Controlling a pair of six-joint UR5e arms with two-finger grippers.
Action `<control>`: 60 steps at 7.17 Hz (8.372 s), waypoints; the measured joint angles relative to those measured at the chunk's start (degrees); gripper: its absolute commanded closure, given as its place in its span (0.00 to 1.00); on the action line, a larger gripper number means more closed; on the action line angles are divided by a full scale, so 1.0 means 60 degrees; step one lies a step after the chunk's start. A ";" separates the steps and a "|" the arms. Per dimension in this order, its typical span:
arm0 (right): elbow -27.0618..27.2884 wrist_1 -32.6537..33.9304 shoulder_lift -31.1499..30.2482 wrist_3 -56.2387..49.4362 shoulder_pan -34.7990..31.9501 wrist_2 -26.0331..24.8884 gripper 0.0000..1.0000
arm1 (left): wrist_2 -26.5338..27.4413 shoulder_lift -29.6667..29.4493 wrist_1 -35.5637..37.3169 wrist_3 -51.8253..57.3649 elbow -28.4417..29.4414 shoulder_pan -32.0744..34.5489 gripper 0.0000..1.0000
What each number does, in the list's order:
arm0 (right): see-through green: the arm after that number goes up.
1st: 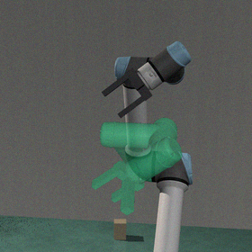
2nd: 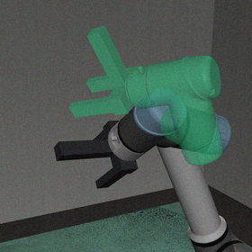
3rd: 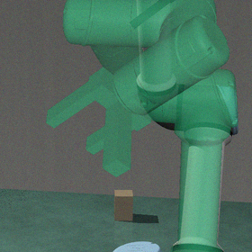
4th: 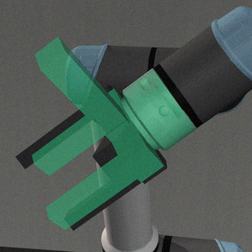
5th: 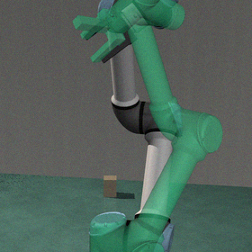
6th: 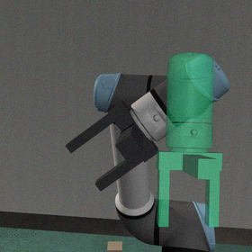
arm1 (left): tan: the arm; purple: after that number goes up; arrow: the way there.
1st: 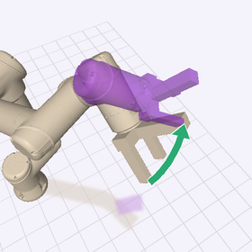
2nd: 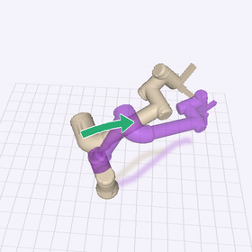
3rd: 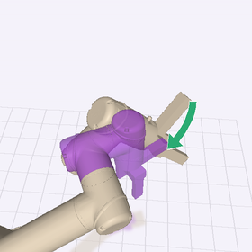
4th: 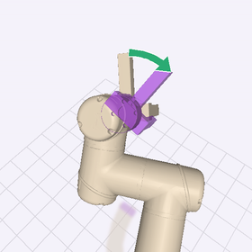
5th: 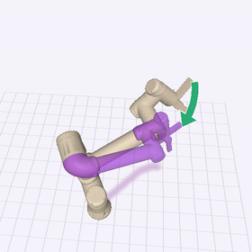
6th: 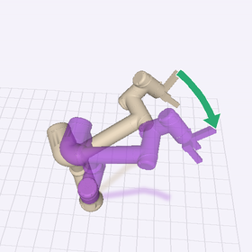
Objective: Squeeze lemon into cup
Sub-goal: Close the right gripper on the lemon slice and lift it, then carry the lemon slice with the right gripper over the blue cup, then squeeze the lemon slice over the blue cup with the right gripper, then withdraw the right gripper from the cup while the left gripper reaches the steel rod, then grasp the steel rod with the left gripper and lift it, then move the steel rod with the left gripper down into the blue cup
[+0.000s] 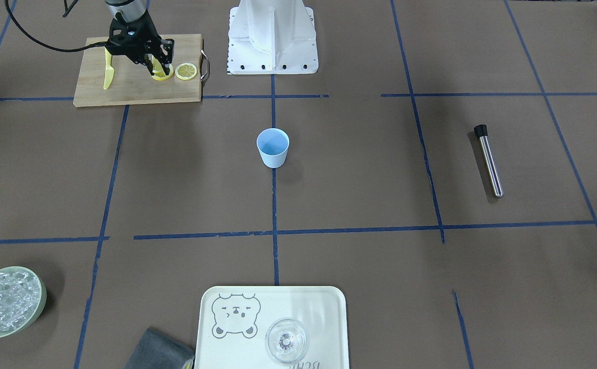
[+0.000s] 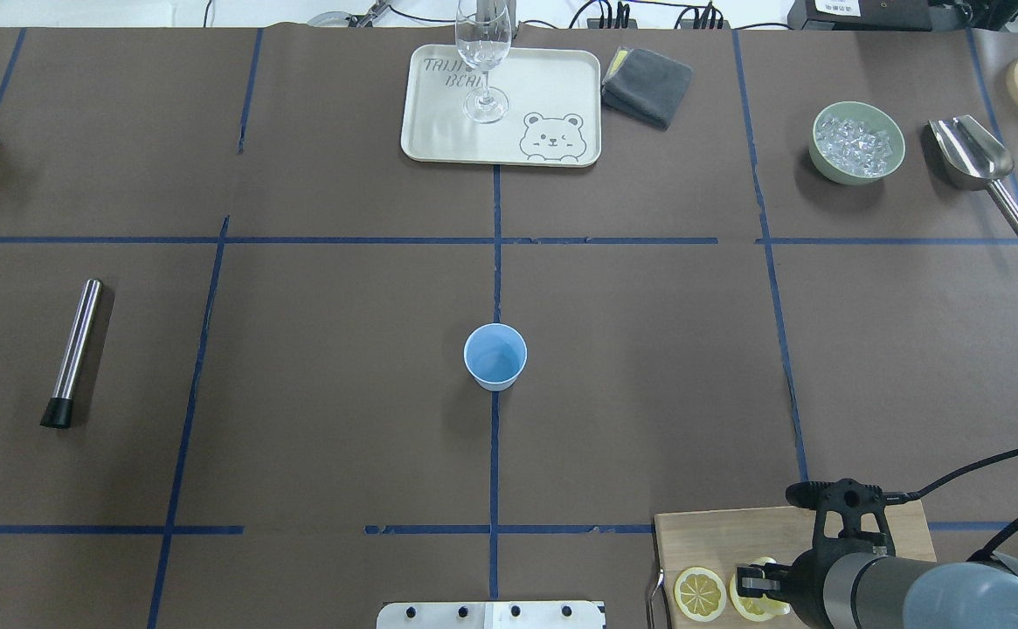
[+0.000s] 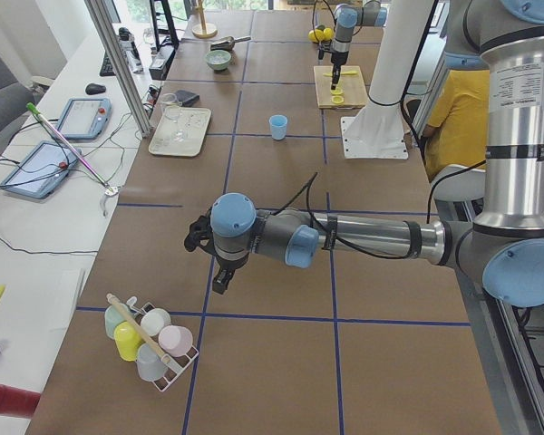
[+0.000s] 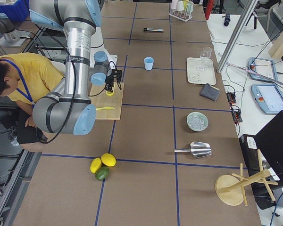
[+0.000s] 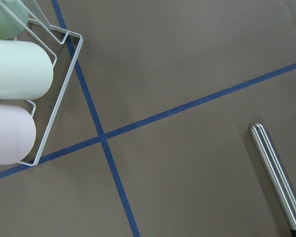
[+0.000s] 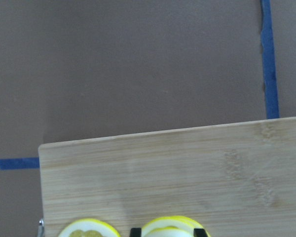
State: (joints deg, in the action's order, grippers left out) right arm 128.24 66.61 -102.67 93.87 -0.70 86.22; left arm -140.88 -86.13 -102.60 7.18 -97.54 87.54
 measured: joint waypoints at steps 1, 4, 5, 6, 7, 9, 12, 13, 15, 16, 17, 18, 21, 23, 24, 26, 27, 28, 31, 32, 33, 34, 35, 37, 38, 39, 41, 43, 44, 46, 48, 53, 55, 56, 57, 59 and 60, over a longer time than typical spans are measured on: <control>0.0045 0.0001 -0.0064 0.0000 -0.0052 0.0000 0.55 | -0.0071 0.0029 -0.0004 0.0003 -0.0002 0.0000 0.00; 0.0174 0.0001 0.0132 -0.0002 -0.0574 0.0065 0.54 | -0.0131 0.0112 -0.0022 0.0008 -0.0014 0.0000 0.00; 0.0178 0.0002 0.0439 -0.0009 -0.0777 0.0096 0.53 | -0.0133 0.0127 -0.0023 0.0014 -0.0014 0.0000 0.00; 0.0155 0.0119 0.0845 -0.0012 -0.1029 0.0137 0.53 | -0.0133 0.0138 -0.0023 0.0018 -0.0009 0.0000 0.00; 0.0089 0.0677 0.1569 -0.0014 -0.1394 0.0205 0.53 | -0.0133 0.0156 -0.0023 0.0019 -0.0005 0.0000 0.00; -0.0703 0.2946 0.4356 -0.0008 -0.2330 0.0470 0.50 | -0.0133 0.0205 -0.0023 0.0020 -0.0003 0.0000 0.00; -0.2711 0.4122 0.7352 0.0125 -0.3190 0.0773 0.46 | -0.0134 0.0219 -0.0024 0.0020 -0.0003 0.0000 0.00; -0.3316 0.4134 0.7982 0.0144 -0.3391 0.0847 0.45 | -0.0134 0.0219 -0.0023 0.0020 -0.0002 0.0000 0.00; -0.4013 0.4118 0.8675 0.0144 -0.3706 0.1022 0.42 | -0.0133 0.0289 -0.0027 0.0020 -0.0003 0.0000 0.00; -0.4232 0.4066 0.8803 0.0141 -0.3771 0.1053 0.40 | -0.0133 0.0311 -0.0033 0.0020 -0.0003 0.0000 0.00; -0.4482 0.3861 0.8862 0.0161 -0.3796 0.1068 0.35 | -0.0133 0.0316 -0.0036 0.0020 -0.0002 0.0000 0.00; -0.4691 0.3595 0.8877 0.0203 -0.3800 0.1093 0.31 | -0.0137 0.0320 -0.0037 0.0020 -0.0002 0.0000 0.00; -0.4844 0.3394 0.8836 0.0247 -0.3795 0.1203 0.13 | -0.0190 0.0317 -0.0200 0.0021 0.0011 -0.0015 0.00; -0.4618 0.3384 0.8756 0.0197 -0.3979 0.1757 0.00 | -0.0510 0.0245 -0.0722 -0.0524 0.0056 -0.0465 0.00; -0.4104 0.3403 0.8359 0.0125 -0.4388 0.2438 0.00 | -0.0551 0.0178 -0.1284 -0.1415 0.0069 -0.1061 0.00; -0.2470 0.3426 0.6521 -0.0788 -0.5332 0.3408 0.00 | -0.0213 0.0118 -0.2573 -0.4648 0.0132 -0.2294 0.01; -0.1815 0.3392 0.5484 -0.1603 -0.5845 0.3926 0.00 | 0.0301 0.0016 -0.2951 -0.6085 0.0151 -0.3120 0.04; -0.1410 0.3369 0.4665 -0.2355 -0.6290 0.4352 0.00 | 0.1184 -0.0189 -0.3097 -0.7252 0.0202 -0.3952 0.05; -0.0976 0.3344 0.3468 -0.3543 -0.6918 0.4648 0.00 | 0.2303 -0.1093 -0.3086 -0.8279 0.1095 -0.5013 0.05; -0.0952 0.3342 0.3407 -0.3622 -0.6956 0.4654 0.00 | 0.2415 -0.1275 -0.3080 -0.8276 0.1364 -0.5185 0.05; -0.0946 0.3342 0.3383 -0.3649 -0.6965 0.4657 0.00 | 0.2596 -0.1371 -0.3074 -0.8279 0.1493 -0.5374 0.07; -0.0941 0.3342 0.3376 -0.3658 -0.6970 0.4658 0.00 | 0.2791 -0.1421 -0.3064 -0.8300 0.1541 -0.5554 0.12; -0.0930 0.3341 0.3373 -0.3654 -0.6972 0.4658 0.00 | 0.2904 -0.1444 -0.3059 -0.8309 0.1561 -0.5674 0.21; -0.0915 0.3341 0.3364 -0.3638 -0.6973 0.4662 0.00 | 0.2964 -0.1452 -0.3052 -0.8319 0.1610 -0.5777 0.34; -0.0911 0.3341 0.3367 -0.3627 -0.6973 0.4668 0.00 | 0.2966 -0.1452 -0.3046 -0.8325 0.1660 -0.5791 0.81; -0.0910 0.3341 0.3373 -0.3621 -0.6971 0.4675 0.00 | 0.2958 -0.1452 -0.3032 -0.8332 0.1684 -0.5796 1.00; -0.0900 0.3341 0.3388 -0.3605 -0.6961 0.4705 0.00 | 0.2912 -0.1560 -0.2375 -0.8250 0.1523 -0.5801 1.00; -0.0891 0.3341 0.3402 -0.3591 -0.6962 0.4715 0.00 | 0.2874 -0.1811 -0.1883 -0.8186 0.0969 -0.5805 1.00; -0.0849 0.3341 0.3402 -0.3592 -0.6997 0.4734 0.00 | 0.2887 -0.2021 -0.1844 -0.8193 0.0412 -0.5828 1.00; -0.0743 0.3341 0.3380 -0.3633 -0.7158 0.4895 0.00 | 0.2949 -0.2783 -0.1653 -0.8262 -0.1067 -0.6172 1.00; -0.0726 0.3342 0.3362 -0.3661 -0.7351 0.4980 0.00 | 0.3661 -0.4343 -0.1190 -0.8274 -0.1633 -0.7301 1.00; -0.0779 0.3352 0.3331 -0.3676 -0.7523 0.4998 0.00 | 0.9887 -0.5915 -0.5442 -0.8162 -0.1396 -1.0283 1.00; -0.0788 0.3356 0.3267 -0.3681 -0.7548 0.5008 0.00 | 1.3037 -0.5890 -0.7468 -0.8077 -0.0411 -1.1669 1.00; -0.0790 0.3356 0.3221 -0.3706 -0.7602 0.5013 0.00 | 1.3777 -0.5928 -0.7785 -0.7860 -0.0191 -1.1933 1.00; -0.0792 0.3356 0.3177 -0.3757 -0.7670 0.5019 0.00 | 1.4080 -0.5950 -0.8043 -0.7558 -0.0109 -1.2033 1.00; -0.0807 0.3356 0.3130 -0.3826 -0.7714 0.5024 0.00 | 1.4222 -0.5965 -0.8501 -0.7117 -0.0031 -1.2078 1.00; -0.0822 0.3356 0.3128 -0.3833 -0.7715 0.5022 0.00 | 1.4231 -0.5976 -0.8576 -0.7024 0.0080 -1.2087 1.00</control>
State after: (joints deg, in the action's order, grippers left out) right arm 123.31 86.75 -83.89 70.87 -46.99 116.35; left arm -55.49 -121.99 -154.06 -34.97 -97.06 15.01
